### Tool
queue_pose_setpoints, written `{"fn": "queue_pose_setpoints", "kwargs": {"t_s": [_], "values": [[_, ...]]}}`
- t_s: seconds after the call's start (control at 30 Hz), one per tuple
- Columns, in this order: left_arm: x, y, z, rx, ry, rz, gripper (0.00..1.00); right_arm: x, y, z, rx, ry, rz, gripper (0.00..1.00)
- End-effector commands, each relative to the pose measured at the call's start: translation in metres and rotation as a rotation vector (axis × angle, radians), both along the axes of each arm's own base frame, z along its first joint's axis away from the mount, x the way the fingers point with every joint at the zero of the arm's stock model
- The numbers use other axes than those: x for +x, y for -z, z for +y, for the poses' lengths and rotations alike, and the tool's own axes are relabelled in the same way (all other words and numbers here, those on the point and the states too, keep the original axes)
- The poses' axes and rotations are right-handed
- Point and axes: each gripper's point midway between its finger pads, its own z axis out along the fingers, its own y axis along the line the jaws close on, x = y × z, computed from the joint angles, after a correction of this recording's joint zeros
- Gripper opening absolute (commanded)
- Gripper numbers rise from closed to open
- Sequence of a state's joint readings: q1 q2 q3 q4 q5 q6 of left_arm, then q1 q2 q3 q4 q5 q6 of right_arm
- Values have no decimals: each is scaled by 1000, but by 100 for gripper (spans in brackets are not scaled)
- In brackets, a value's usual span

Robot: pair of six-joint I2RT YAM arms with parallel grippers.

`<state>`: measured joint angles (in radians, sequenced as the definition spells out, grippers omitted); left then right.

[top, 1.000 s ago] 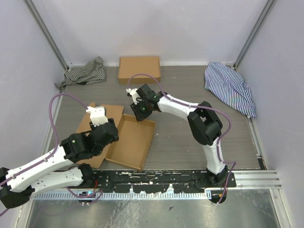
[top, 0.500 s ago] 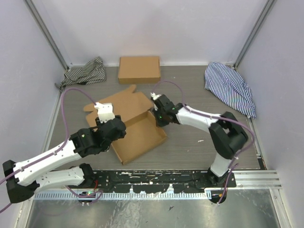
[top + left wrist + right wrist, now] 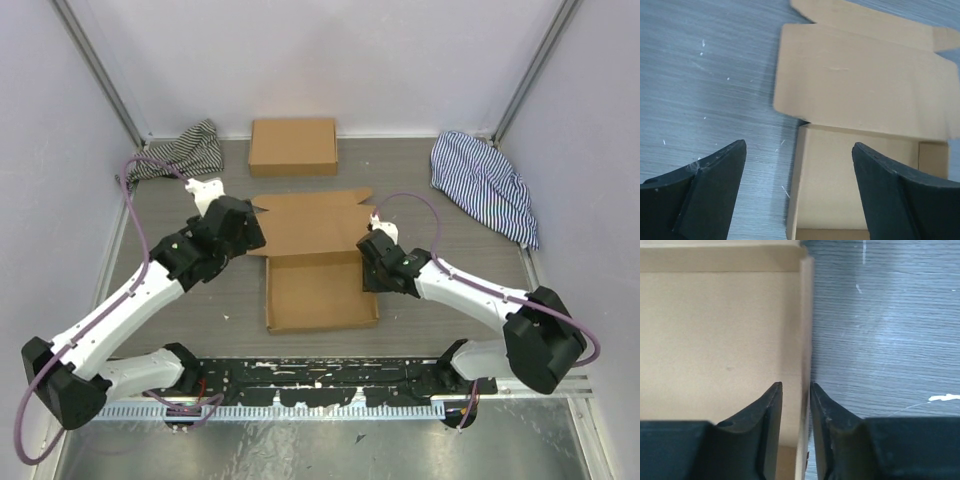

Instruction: Fold the paper box

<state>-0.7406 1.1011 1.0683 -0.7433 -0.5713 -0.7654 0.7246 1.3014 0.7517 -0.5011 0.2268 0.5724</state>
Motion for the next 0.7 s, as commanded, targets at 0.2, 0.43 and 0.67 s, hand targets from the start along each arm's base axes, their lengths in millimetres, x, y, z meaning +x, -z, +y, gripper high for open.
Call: {"fn": "queue_pose_setpoints", "kwargs": {"t_s": [0.2,0.43,0.67], "values": [[29,57,18,-330,-33,166,99,31,-97,28,184,42,-179,75],[68,81,14,-370,0,224,89,117,-115,-23,273,154,-182,100],[88,131,24,-398,-28,351,81,167,-74,-38,457,110,-97,94]]}}
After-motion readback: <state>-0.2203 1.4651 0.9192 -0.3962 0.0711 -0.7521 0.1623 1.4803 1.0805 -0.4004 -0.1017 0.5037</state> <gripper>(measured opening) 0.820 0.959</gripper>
